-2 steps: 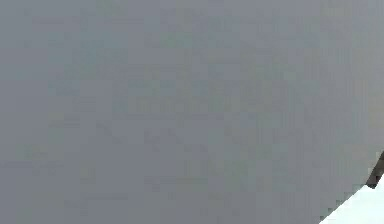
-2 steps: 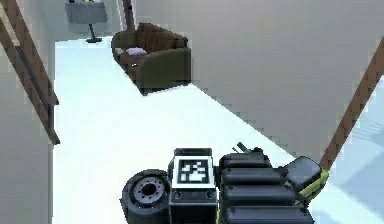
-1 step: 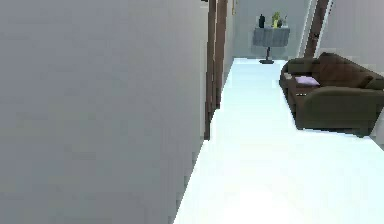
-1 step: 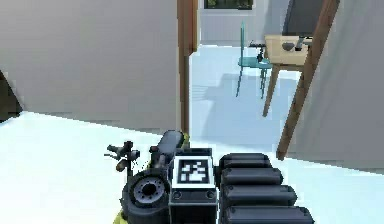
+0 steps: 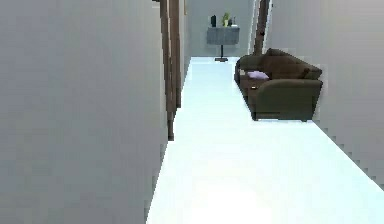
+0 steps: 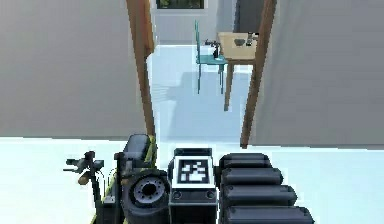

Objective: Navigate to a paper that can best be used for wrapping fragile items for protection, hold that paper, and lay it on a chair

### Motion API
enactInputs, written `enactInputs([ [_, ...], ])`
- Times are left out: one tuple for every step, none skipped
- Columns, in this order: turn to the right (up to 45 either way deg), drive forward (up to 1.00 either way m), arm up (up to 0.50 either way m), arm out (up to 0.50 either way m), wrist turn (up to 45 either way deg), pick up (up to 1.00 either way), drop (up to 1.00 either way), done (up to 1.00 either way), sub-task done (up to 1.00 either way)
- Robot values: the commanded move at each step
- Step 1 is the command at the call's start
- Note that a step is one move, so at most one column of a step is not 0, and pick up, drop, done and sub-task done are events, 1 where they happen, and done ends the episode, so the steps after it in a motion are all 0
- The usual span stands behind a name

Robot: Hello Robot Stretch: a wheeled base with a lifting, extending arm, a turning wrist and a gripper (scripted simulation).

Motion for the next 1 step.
enactInputs([
  [0.0,1.00,0.00,0.00,0.0,0.00,0.00,0.00,0.00],
])
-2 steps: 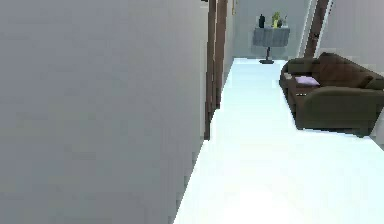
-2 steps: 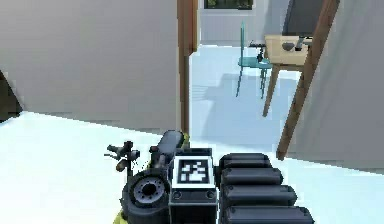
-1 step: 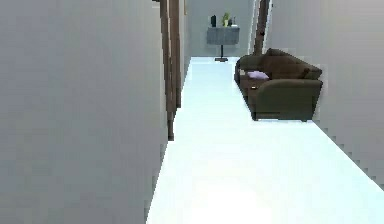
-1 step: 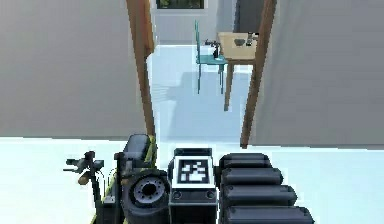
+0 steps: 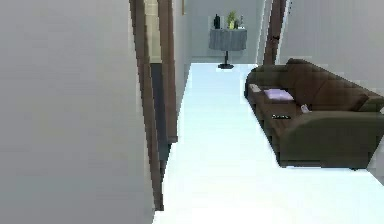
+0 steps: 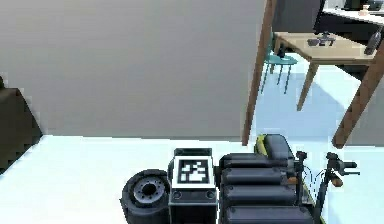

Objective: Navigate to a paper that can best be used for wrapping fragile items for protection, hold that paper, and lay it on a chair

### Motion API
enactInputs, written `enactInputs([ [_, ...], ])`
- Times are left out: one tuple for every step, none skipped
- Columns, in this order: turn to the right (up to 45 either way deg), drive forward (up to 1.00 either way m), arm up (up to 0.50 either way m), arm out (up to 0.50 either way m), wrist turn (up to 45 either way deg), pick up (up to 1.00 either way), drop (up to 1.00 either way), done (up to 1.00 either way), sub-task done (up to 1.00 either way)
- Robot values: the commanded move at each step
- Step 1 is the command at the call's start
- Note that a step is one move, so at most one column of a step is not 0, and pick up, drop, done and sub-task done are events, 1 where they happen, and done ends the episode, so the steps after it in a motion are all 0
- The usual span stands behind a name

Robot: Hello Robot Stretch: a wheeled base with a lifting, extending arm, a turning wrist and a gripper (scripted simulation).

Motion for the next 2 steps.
enactInputs([
  [0.0,1.00,0.00,0.00,0.0,0.00,0.00,0.00,0.00],
  [0.0,0.25,0.00,0.00,0.0,0.00,0.00,0.00,0.00],
])
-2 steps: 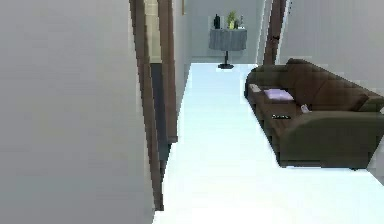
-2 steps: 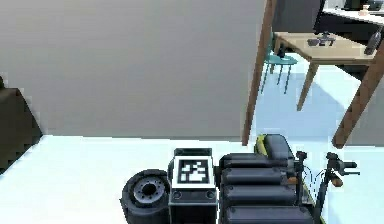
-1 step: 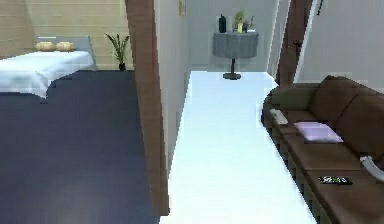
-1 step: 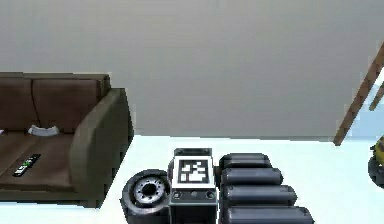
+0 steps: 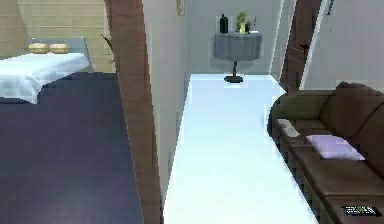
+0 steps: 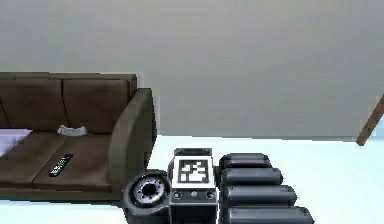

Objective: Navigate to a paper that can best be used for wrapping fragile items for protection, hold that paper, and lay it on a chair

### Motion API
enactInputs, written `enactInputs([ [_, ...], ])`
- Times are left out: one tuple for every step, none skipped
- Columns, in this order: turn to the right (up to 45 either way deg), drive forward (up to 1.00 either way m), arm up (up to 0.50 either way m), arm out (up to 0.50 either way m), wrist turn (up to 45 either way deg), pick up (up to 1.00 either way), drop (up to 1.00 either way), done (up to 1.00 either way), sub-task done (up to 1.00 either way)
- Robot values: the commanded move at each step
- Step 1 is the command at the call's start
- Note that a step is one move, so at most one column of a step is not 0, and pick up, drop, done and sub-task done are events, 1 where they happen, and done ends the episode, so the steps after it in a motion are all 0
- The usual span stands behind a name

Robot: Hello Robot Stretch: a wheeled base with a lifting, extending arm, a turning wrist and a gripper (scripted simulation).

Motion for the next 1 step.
enactInputs([
  [-3.0,0.00,0.00,0.00,0.0,0.00,0.00,0.00,0.00],
])
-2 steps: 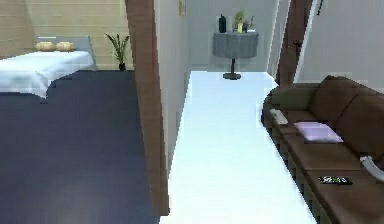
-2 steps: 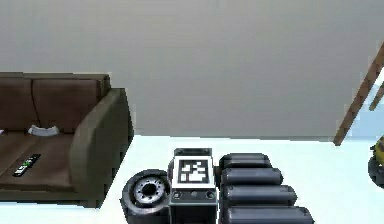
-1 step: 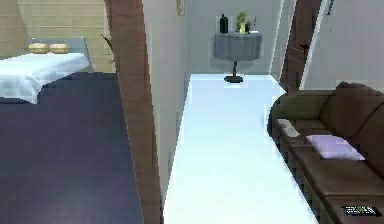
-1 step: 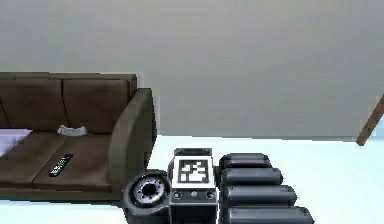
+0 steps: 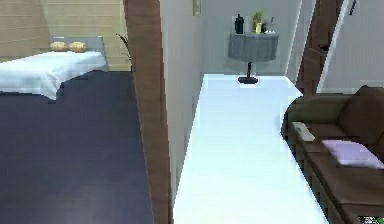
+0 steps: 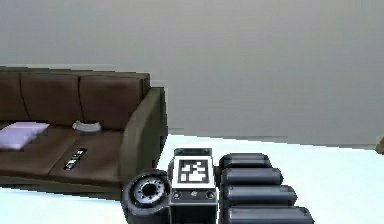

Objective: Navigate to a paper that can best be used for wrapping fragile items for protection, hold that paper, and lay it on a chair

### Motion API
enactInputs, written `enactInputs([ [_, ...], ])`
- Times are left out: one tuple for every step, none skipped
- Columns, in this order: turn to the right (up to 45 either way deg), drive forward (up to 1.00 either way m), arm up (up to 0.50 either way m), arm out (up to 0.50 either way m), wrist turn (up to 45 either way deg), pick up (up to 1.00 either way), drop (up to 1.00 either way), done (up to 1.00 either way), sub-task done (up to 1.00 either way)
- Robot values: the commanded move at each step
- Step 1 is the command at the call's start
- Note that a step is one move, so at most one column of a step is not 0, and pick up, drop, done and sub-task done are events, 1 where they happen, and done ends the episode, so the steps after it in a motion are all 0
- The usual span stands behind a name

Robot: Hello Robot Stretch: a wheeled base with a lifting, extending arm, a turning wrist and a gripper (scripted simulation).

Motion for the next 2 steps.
enactInputs([
  [0.0,0.30,0.00,0.00,0.0,0.00,0.00,0.00,0.00],
  [-45.0,0.00,0.00,0.00,0.0,0.00,0.00,0.00,0.00],
])
